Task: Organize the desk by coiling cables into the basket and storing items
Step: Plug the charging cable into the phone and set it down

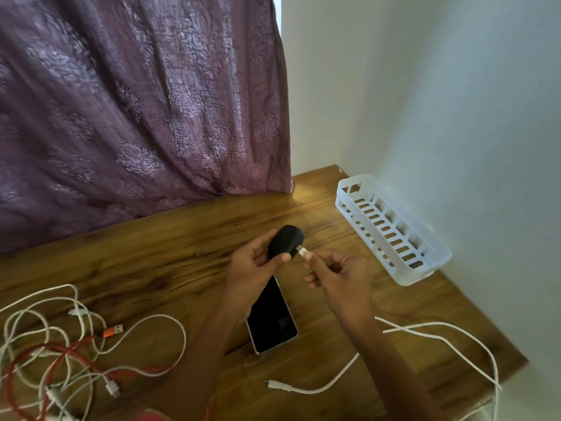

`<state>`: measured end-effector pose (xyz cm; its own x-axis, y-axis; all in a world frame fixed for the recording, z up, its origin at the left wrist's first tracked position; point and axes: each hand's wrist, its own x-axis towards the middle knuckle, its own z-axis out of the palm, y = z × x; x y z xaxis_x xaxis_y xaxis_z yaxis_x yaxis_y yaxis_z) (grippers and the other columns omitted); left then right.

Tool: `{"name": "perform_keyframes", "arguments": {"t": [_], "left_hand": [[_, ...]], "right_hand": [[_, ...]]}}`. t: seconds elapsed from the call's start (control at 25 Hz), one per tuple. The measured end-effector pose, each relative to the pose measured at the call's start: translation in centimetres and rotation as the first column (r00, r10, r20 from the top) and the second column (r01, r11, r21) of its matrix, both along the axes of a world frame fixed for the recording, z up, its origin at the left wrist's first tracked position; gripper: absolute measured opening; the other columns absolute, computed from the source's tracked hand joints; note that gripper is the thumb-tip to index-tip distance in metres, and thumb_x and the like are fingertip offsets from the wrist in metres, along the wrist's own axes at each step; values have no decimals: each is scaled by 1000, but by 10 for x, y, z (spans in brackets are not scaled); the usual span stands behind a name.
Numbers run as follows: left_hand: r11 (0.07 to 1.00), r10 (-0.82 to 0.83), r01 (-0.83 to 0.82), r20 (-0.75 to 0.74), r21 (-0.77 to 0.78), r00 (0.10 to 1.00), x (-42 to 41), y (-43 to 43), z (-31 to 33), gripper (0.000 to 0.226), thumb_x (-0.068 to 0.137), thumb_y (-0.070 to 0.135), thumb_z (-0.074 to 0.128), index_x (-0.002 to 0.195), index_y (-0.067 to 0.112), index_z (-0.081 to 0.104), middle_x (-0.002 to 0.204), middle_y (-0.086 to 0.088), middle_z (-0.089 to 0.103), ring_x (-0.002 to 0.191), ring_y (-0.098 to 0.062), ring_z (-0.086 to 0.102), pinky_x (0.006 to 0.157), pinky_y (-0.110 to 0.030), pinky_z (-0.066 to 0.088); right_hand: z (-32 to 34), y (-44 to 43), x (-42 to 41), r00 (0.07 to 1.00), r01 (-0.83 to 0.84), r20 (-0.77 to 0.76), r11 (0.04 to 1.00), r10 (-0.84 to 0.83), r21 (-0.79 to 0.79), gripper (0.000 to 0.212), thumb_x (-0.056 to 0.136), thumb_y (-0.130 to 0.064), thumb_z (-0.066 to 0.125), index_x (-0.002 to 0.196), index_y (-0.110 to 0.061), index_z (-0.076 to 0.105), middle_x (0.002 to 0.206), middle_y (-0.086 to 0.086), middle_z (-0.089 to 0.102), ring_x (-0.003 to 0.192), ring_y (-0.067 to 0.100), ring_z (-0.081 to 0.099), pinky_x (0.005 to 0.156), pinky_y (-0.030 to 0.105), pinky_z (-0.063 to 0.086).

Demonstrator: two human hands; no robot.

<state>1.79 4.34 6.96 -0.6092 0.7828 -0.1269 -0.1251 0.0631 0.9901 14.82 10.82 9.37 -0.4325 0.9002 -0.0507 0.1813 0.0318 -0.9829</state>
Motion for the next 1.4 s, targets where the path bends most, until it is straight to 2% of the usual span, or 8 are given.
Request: {"name": "perform_keyframes", "arguments": {"t": [0.16,0.36,0.56,0.84,1.0,1.12,1.28,1.4], "left_hand": [[1000,-13,12,-93,-12,996,3,-5,8,60,73,-4,69,129,10,51,108,13,61,93,8,60,78,-7,48],[1000,-15,11,-186,-19,982,6,-9,15,64,71,-6,71,129,9,50,115,8,59,99,5,57,79,-8,48],[999,-38,32,-227,-31,973,11,-14,17,64,71,-4,72,129,13,50,122,3,59,110,-6,58,93,-18,48],[995,-84,64,-291,-75,953,14,-10,12,64,74,0,72,131,15,49,119,10,56,106,1,55,85,-8,46],[984,-104,34,-405,-176,908,13,-3,-12,64,75,6,73,133,17,47,130,6,51,117,-8,51,93,-16,46],[961,-158,9,-521,-276,839,5,10,-30,64,76,10,73,134,17,47,135,-2,46,124,-17,45,103,-29,41],[928,-218,-31,-612,-370,760,-7,28,-42,63,79,15,70,136,18,44,138,1,47,131,-19,34,105,-27,24],[902,-241,-99,-680,-420,693,-11,35,-50,62,80,23,69,136,22,43,139,4,48,129,-19,30,107,-32,23]], "right_hand": [[4,-2,6,998,-26,56,999,24,36,9,84,-21,67,75,-23,70,59,-1,68,55,11,65,60,30,57],[11,-7,10,991,-83,118,988,68,127,16,85,-23,66,69,-28,66,55,-5,66,53,5,63,57,22,54],[11,-7,14,996,-89,14,996,89,26,10,83,-16,68,73,-16,70,57,0,68,54,11,67,53,22,55],[4,-3,13,997,-67,-32,997,66,-26,10,83,-12,67,74,-12,70,63,5,70,56,12,68,56,22,56],[-22,5,8,986,-75,149,997,78,-31,10,83,-19,69,79,-10,72,64,1,68,62,11,65,61,25,55],[-43,13,-3,935,-87,346,996,75,17,13,80,-22,72,88,-12,72,73,-5,67,64,1,57,56,13,43],[-61,16,-16,916,-32,400,992,-19,121,12,82,-19,69,92,-12,72,71,-4,63,66,10,57,57,21,45],[-72,22,-23,907,-46,421,981,-38,187,10,83,-19,68,87,-10,73,73,0,65,74,16,60,67,29,48]]}}
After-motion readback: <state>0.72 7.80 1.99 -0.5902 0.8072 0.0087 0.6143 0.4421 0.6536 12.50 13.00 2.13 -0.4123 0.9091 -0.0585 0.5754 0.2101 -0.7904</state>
